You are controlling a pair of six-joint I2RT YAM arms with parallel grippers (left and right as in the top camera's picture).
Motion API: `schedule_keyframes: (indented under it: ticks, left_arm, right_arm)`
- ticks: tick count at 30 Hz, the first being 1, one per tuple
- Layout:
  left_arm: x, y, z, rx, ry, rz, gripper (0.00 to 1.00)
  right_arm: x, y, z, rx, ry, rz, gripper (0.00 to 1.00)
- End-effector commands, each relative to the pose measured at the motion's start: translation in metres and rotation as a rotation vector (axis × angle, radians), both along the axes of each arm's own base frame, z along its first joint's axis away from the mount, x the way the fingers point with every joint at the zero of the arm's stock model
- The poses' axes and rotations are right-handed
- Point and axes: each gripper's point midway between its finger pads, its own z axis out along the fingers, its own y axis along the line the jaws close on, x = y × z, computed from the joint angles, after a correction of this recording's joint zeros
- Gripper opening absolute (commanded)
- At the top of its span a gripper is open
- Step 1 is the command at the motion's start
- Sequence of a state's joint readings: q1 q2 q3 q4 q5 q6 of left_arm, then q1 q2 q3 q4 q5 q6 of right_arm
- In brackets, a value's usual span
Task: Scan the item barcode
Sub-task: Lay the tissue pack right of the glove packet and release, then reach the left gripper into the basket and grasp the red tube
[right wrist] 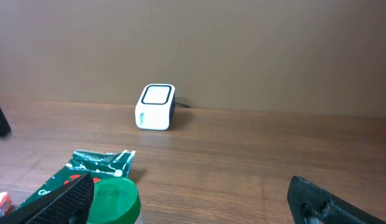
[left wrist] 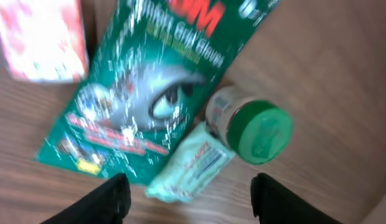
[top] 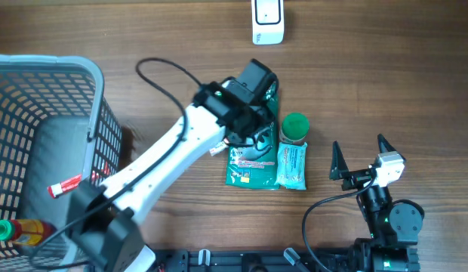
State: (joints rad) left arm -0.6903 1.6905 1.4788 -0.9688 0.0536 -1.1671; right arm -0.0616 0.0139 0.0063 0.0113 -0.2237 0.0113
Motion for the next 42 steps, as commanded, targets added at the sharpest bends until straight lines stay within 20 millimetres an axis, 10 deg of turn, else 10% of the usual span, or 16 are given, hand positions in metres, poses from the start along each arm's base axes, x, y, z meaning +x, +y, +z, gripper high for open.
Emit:
schedule_keyframes:
  ticks: [1,5,11,19,28,42]
  left_arm:
    - [0.022,0.043,0.064,0.113,-0.291,-0.056,0.79]
    - [0.024,0.099,0.138,0.180,-0.544,0.093,1.00]
    - [0.015,0.176,0.218,0.253,-0.805,0.282,1.00]
    - [-0.026,0.291,0.261,0.313,-0.896,0.630,1.00]
    - [-0.092,0.404,0.172,0.442,-0.416,1.197,1.00]
    - [-0.092,0.441,0.022,0.276,0.270,1.426,1.00]
  right_arm:
    - [0.000,-0.001,0.001,0.014,-0.005,-0.010,1.00]
    - [0.000,-0.001,0.001,0.015,-0.004,-0.010,1.00]
    - [0.000,-0.001,0.001,0.015,-0.004,-0.010,1.00]
    - [0.000,-0.001,0.001,0.014,-0.005,-0.010,1.00]
    - [0.000,-0.001,0.001,0.014,-0.005,-0.010,1.00]
    - [0.000,-0.001,0.001,0.015,-0.004,-0.010,1.00]
